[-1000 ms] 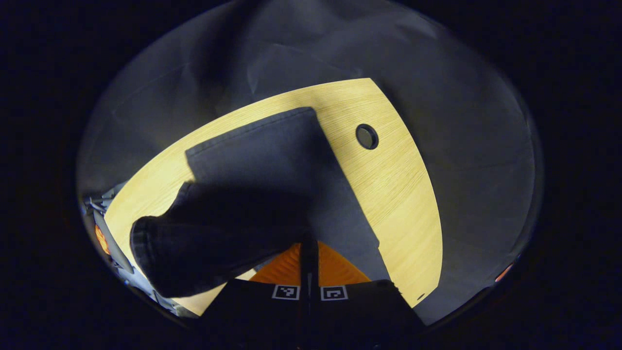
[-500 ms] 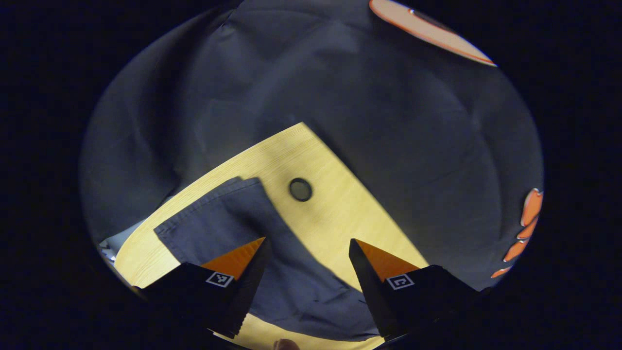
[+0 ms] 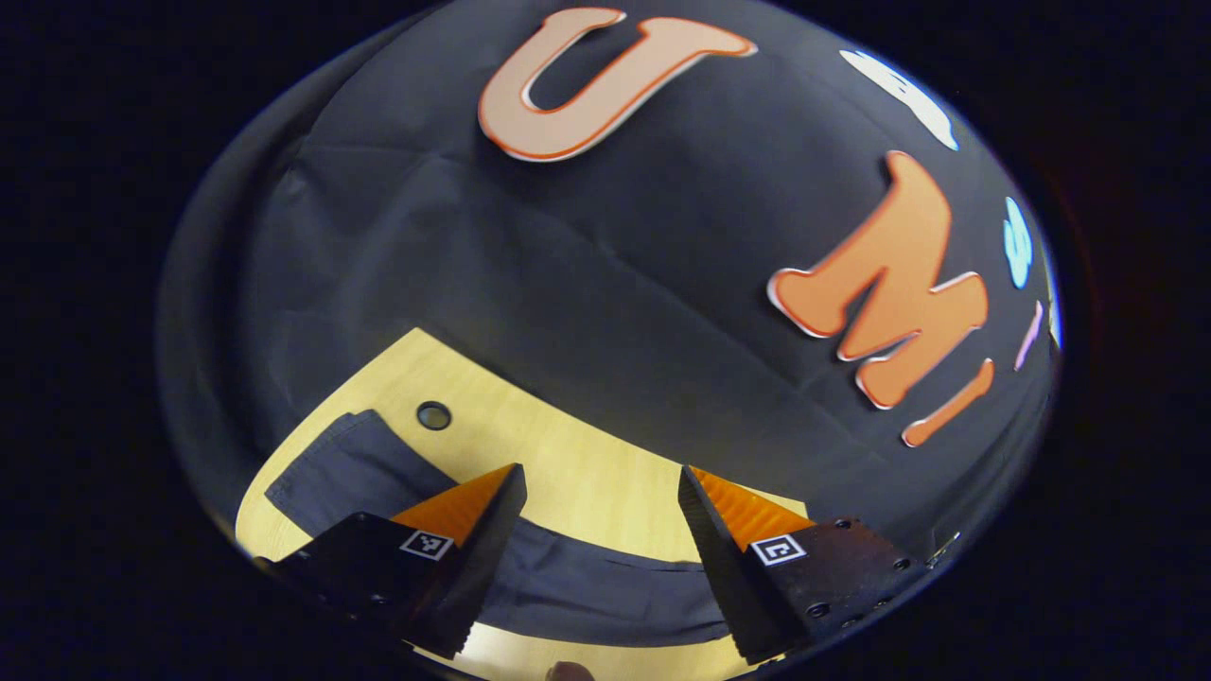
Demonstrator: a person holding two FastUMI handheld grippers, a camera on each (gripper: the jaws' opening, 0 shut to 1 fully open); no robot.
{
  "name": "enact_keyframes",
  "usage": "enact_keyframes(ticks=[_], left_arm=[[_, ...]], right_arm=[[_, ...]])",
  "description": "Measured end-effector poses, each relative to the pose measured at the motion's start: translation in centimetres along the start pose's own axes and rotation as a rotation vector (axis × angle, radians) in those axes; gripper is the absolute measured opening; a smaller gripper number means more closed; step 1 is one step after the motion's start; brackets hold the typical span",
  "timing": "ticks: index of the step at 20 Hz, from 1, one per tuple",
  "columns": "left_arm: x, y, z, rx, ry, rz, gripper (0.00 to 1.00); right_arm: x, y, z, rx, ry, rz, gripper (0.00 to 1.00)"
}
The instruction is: Grasp the waist and the cuffs of the jeans and fold them to make the two legs overlap; first hold the waist and fold one-third of the jeans toward the cuffs, then hold the cuffs and fold the remaining one-third in the same direction to finish folding.
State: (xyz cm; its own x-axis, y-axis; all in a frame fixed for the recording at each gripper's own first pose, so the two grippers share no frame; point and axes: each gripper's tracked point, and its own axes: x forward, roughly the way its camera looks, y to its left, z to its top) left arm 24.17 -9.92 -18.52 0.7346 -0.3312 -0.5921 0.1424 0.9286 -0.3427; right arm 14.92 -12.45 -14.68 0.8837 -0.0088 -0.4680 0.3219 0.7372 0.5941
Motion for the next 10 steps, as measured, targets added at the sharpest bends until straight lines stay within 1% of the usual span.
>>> enact_keyframes(ticks=[1, 2, 3, 4, 5, 7, 8, 9, 10], left_arm=[[-0.4, -1.0, -0.2, 0.048, -0.024, -0.006, 0.98], [-0.9, -1.7, -0.1, 0.115, -0.056, 0.008, 0.98], [-1.4, -2.0, -0.3, 0.175, -0.076, 0.040, 0.98], [-1.9, -2.9, -0.6, 0.208, -0.086, 0.046, 0.98], [-2.8, -4.5, -1.1, 0.225, -0.092, 0.022, 0.98], [-4.1, -7.5, -2.1, 0.237, -0.111, -0.030, 0.98], [-4.5, -8.1, -2.7, 0.258, -0.115, -0.039, 0.98], [-4.6, -8.0, -3.5, 0.286, -0.106, -0.030, 0.98], [-4.6, -7.6, -4.3, 0.303, -0.090, -0.019, 0.98]], right_arm=[[-0.1, -0.2, -0.5, -0.007, 0.009, 0.003, 0.98], [-0.5, -0.8, -1.2, -0.012, 0.021, 0.010, 0.98], [-0.7, -2.0, -1.7, -0.003, 0.023, -0.012, 0.98], [-0.6, -3.1, -2.3, 0.005, 0.033, -0.020, 0.98], [-0.3, -4.2, -3.1, 0.014, 0.053, -0.027, 0.97], [0.3, -7.2, -4.8, 0.066, 0.113, -0.108, 0.98], [1.1, -8.5, -5.3, 0.094, 0.134, -0.141, 0.98], [2.0, -9.5, -6.2, 0.123, 0.159, -0.170, 0.98], [2.8, -10.3, -7.0, 0.146, 0.183, -0.182, 0.98]])
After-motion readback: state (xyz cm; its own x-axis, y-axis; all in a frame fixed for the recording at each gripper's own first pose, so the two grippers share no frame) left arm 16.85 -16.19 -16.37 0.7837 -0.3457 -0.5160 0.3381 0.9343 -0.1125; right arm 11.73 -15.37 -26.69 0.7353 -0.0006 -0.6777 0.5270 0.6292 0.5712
